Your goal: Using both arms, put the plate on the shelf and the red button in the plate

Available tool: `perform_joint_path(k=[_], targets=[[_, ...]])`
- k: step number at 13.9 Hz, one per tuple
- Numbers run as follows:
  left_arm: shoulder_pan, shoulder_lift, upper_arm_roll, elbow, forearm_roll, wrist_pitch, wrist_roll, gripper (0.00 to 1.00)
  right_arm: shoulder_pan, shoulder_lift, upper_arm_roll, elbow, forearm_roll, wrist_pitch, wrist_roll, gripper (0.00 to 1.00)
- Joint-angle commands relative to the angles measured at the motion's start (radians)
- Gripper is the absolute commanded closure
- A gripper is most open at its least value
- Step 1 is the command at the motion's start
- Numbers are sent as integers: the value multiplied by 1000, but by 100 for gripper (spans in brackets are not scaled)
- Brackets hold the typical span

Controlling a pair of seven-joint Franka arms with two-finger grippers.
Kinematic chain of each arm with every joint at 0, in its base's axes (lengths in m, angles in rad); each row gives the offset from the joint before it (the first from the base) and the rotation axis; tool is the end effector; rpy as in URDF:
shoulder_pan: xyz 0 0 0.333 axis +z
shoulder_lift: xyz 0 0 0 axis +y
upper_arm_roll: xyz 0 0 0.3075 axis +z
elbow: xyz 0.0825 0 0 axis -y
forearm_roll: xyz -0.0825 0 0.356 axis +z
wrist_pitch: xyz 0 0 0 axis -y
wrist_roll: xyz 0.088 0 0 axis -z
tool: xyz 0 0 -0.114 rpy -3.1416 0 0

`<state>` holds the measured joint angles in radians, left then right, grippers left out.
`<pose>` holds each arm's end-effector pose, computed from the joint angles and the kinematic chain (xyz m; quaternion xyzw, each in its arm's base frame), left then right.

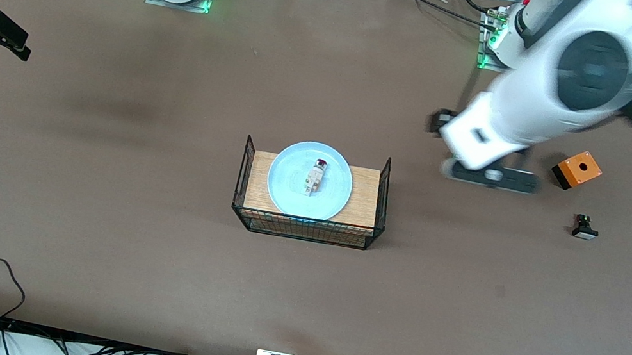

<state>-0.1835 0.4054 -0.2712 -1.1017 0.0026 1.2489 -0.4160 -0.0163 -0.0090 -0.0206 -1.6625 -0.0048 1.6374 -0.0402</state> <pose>0.5549 -0.2297 0.5620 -0.9911 0.0150 0.1322 0.0036 0.5271 -0.0200 0.5786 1.0000 0.0018 -0.0081 0.0020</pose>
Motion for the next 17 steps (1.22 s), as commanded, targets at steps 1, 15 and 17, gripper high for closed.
perform_joint_path(k=[1,15,17], targets=[[108,-181,0,-195,10,44,193,0,12,8,2,18,-6,-22,-9,0],[110,-493,254,-653,17,399,387,0,32,26,-1,40,-35,-80,-4,0],[110,-493,254,-650,17,389,385,0,29,23,-4,81,-63,-80,-3,0]])
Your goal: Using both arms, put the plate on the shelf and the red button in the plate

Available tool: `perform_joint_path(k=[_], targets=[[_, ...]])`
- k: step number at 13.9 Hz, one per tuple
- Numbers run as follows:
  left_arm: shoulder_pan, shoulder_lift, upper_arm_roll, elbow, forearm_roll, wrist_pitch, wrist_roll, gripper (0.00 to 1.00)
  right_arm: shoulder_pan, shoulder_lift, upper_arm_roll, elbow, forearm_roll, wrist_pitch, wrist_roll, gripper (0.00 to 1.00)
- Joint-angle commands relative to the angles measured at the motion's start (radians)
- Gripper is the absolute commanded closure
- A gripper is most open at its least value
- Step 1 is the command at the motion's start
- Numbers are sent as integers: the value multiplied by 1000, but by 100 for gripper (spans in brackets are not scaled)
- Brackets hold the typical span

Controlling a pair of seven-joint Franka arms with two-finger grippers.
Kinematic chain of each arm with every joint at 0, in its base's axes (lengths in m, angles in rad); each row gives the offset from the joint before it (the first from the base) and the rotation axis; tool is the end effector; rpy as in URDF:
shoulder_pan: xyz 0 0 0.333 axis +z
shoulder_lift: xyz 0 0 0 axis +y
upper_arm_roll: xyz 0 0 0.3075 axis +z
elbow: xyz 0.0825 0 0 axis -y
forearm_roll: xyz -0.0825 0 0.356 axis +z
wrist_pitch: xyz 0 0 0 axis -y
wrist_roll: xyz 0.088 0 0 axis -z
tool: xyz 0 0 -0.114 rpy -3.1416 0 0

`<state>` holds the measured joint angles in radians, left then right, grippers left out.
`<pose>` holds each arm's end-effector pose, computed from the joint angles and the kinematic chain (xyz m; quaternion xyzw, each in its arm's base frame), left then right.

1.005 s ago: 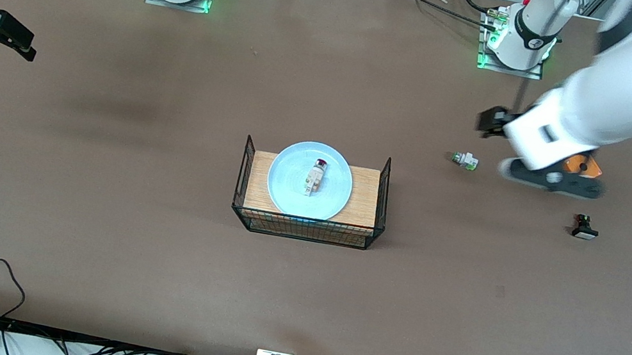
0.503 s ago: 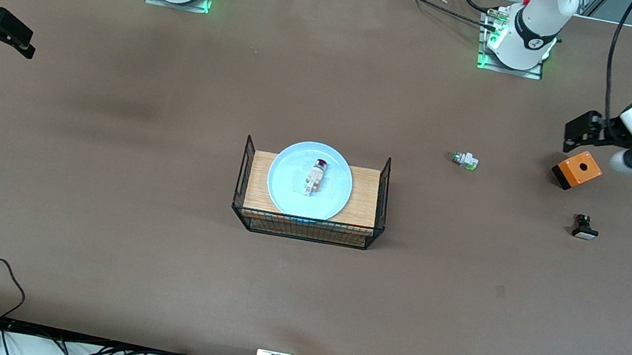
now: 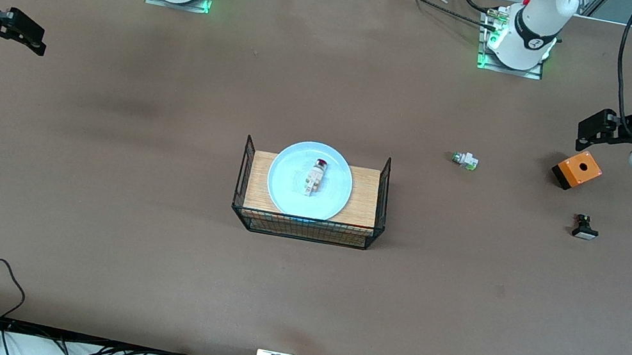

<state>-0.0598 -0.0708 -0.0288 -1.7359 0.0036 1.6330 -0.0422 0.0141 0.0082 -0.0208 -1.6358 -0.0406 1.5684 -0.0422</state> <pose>0.5050 -0.0449 0.5774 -0.9996 0.0233 0.0158 0.0039 0.5252 -0.0081 0.5758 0.9989 0.0184 -0.0383 0.0194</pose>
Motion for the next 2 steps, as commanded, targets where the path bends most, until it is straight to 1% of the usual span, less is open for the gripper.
perform_joint_path(k=[1,2], targets=[[-14,-17,12,-14,16,5,12,0,-3,7,-5,57,-25,-11,-1,0],[-12,-17,12,-14,16,5,12,0,-2,7,-5,59,-24,-10,1,0]])
